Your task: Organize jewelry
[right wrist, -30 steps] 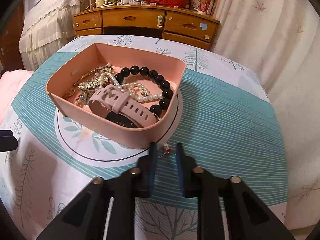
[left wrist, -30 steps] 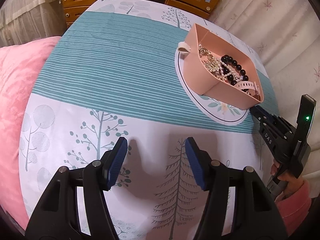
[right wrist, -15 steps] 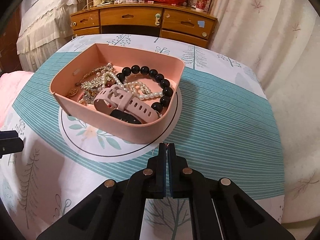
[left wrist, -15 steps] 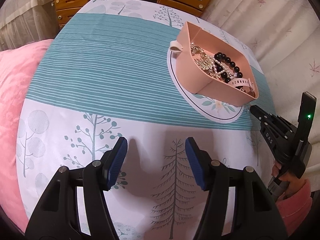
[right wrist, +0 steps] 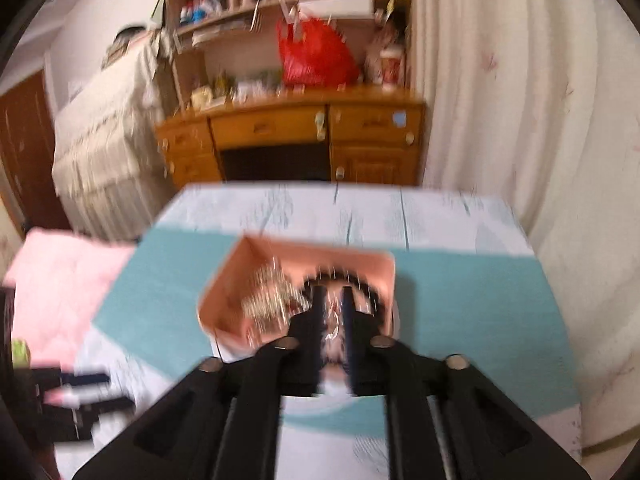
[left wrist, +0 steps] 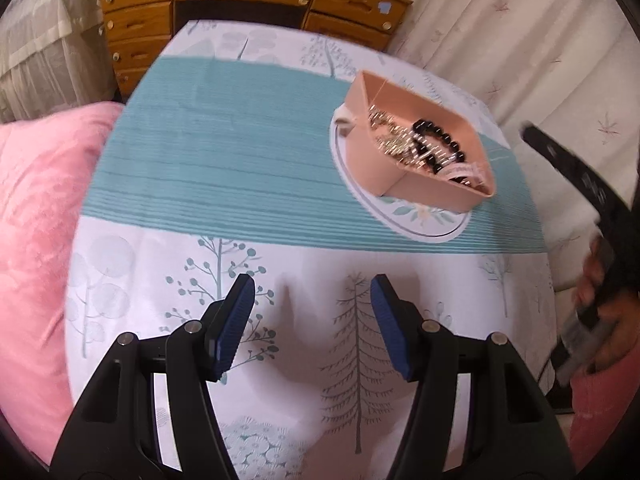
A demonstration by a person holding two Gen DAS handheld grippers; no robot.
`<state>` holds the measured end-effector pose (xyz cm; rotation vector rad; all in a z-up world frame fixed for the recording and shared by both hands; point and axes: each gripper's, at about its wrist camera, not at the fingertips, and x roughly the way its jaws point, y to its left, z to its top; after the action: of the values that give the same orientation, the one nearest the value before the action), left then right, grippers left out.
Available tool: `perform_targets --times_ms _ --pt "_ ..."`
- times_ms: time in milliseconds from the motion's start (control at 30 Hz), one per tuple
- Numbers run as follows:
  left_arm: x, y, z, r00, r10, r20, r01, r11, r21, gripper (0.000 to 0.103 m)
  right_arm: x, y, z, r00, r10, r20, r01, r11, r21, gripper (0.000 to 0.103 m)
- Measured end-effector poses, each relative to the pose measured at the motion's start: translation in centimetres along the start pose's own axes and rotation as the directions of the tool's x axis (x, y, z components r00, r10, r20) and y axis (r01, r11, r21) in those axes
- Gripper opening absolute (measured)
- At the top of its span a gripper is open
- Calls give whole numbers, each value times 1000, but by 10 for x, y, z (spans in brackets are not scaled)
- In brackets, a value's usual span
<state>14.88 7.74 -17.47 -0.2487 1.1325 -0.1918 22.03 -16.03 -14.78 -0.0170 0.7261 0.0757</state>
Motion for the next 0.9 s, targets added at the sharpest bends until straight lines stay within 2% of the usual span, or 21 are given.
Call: perform_targets --times_ms 33,67,133,233,333,400,467,567,633,667,733,800,833,900 --pt "-7 -3 1 1000 5 11 -5 1000 10 57 -2 4 7 1000 -23 9 23 1000 1 53" --pt "-16 -6 2 1000 11 26 -11 1000 23 57 -7 8 11 999 -45 24 45 999 -4 58" --pt "-34 -12 4 998 23 55 -26 999 47 57 -18 14 13 997 -61 56 61 998 -8 60" --pt "-54 -20 8 998 32 50 -35 997 66 57 -37 21 11 996 -88 14 87 995 43 88" --pt "-73 -30 8 997 62 50 -66 993 96 57 -60 30 -4 994 -67 -87 71 996 48 92" --pt "-88 -42 4 998 46 53 -53 987 151 57 -80 35 -21 986 -74 -151 79 997 26 98" --pt "-109 -56 -3 999 -2 53 -10 974 226 57 -100 38 -41 971 -53 -231 52 999 -12 100" --pt "-131 -77 -14 997 -22 81 0 964 265 57 -131 39 -69 939 12 -345 -26 999 -35 102" --pt "-138 -91 -19 997 -44 61 27 966 257 61 -152 38 -84 926 28 -377 -52 997 -52 102" --pt "-139 -98 -20 998 -51 34 41 969 244 67 -167 36 -91 920 18 -391 -49 996 -71 103" --pt "-140 -112 -21 998 -63 -17 66 975 213 69 -190 27 -102 920 -10 -392 -25 996 -84 103" --pt "-144 -132 -20 995 -98 -26 101 978 182 70 -215 16 -109 926 -9 -378 -7 999 -41 103" --pt "-147 -141 -20 993 -117 -25 120 977 179 71 -226 8 -113 926 23 -378 -26 1000 -1 103" --pt "-156 -165 -18 990 -141 -11 140 970 198 80 -237 -12 -113 927 57 -370 -41 998 50 103"
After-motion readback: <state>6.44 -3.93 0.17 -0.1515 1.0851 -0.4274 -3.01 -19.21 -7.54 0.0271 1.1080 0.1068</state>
